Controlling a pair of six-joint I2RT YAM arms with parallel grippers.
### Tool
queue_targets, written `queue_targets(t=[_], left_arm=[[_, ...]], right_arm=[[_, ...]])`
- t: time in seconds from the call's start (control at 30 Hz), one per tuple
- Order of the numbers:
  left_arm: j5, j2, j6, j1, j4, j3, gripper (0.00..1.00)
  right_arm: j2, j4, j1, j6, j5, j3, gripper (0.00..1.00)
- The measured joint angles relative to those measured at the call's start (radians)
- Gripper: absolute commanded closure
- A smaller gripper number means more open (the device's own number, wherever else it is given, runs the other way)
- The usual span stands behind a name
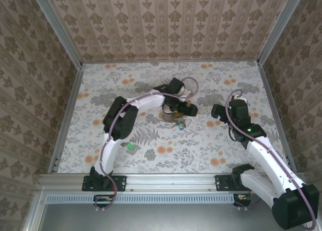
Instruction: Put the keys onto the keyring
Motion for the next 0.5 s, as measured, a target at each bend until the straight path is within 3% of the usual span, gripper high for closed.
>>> queue_targets(t=[0.1,0.23,0.4,0.5], left_arm=[[0.018,0.007,0.019,-0.054,-0.051,0.031,0.00],[0.040,-0.056,0.041,-0.049,-0.099,0.001,0.00],[0.052,-0.334,0.048,0.031,-0.110,-0.157,0.00],[0.059,-0.580,0.036,0.128,-0.110,-0.277,0.00]], right_arm=[[-0.005,-0.045,-0.045,0.043,0.034,0.000,0.01],[-0.026,-0.097,-0.078,0.079,0.074,0.001,0.01],[-0.003,-0.146,-0.080,0.029,0.000,0.041,0.12],[0.068,-0.160,-0.012,-0.031,-0.101,0.105,0.14]])
